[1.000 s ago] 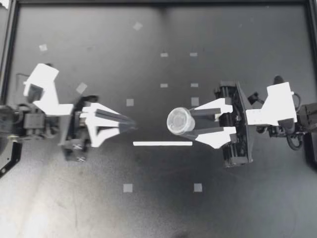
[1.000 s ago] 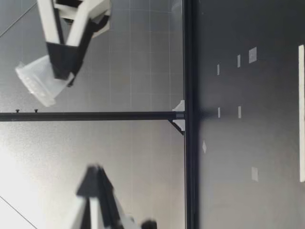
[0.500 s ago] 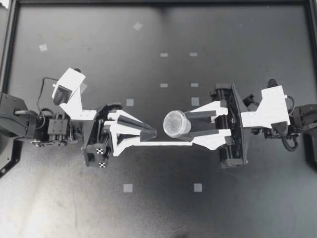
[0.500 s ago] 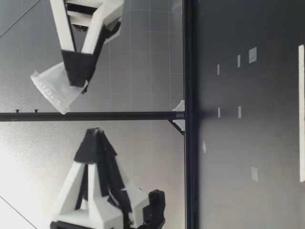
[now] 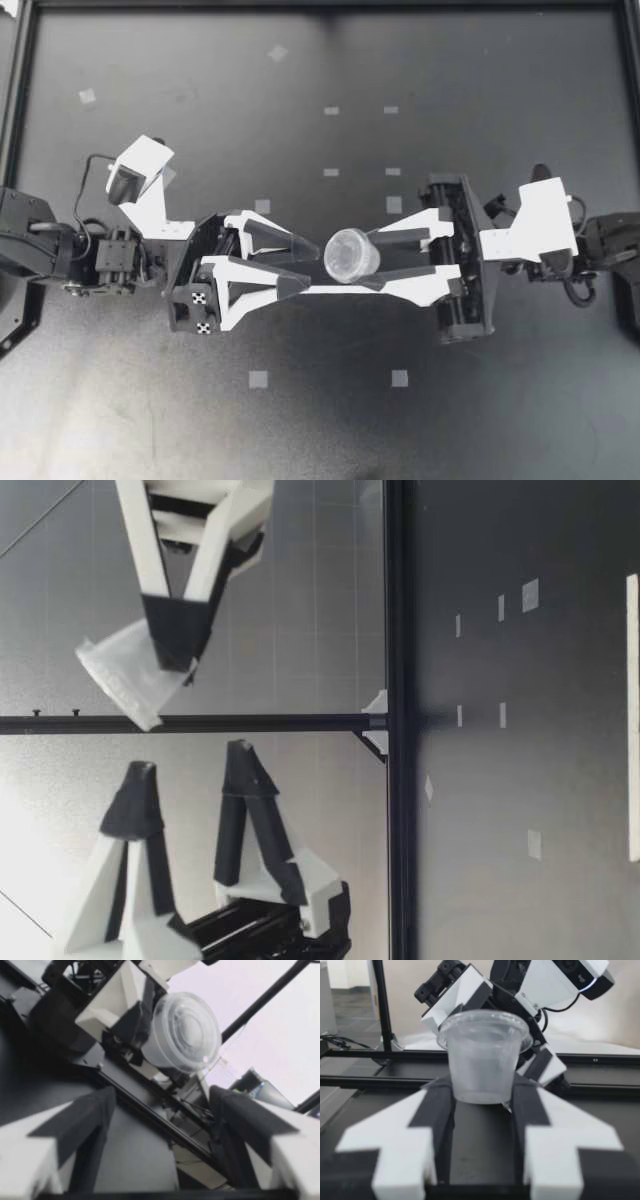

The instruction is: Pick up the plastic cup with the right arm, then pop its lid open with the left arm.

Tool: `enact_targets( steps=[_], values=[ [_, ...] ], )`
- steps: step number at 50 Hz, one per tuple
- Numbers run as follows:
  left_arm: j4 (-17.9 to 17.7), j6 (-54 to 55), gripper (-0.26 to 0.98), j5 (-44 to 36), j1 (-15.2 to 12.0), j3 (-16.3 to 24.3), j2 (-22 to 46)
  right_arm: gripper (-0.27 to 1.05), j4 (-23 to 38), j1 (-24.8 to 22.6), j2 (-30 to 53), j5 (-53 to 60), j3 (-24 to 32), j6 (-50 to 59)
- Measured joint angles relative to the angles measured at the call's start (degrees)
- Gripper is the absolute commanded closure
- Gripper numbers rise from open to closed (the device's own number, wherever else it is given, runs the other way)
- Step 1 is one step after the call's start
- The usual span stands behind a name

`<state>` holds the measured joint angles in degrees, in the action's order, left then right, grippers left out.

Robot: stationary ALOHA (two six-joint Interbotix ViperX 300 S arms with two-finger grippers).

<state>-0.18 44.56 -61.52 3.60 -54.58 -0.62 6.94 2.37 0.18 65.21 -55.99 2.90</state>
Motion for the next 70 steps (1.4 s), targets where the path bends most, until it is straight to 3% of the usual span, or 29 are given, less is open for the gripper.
enact_targets(
  steps=[19, 29, 38, 49, 61, 70],
  values=[
    [0.00, 0.70, 0.04, -0.70, 0.62, 1.41, -0.09, 0.48, -0.62, -0.09, 3.96, -2.99, 1.67, -0.35],
    [0.18, 1.23, 0.04, -1.41, 2.29, 2.02, -2.90, 0.53, -2.02, 0.18, 4.22, -5.19, -2.20, 0.88],
    [0.35, -0.79, 0.04, -1.41, 2.55, -0.35, -6.42, 0.54, -2.02, 0.00, 3.25, -5.62, -5.45, 3.87],
    [0.26, -15.91, 0.04, 2.37, 2.55, -3.34, -9.32, 0.54, -1.93, -0.62, -1.32, -6.06, -6.33, 4.48],
    [-0.26, -36.47, 0.04, 17.14, 2.55, -2.81, -11.25, 0.54, -1.76, -0.70, -5.10, -6.15, -4.04, 10.11],
    [-1.85, -41.40, 0.04, 18.81, 2.55, -2.64, -10.90, 0.54, -0.70, -0.70, -3.52, -6.59, -3.69, 13.36]
  ],
)
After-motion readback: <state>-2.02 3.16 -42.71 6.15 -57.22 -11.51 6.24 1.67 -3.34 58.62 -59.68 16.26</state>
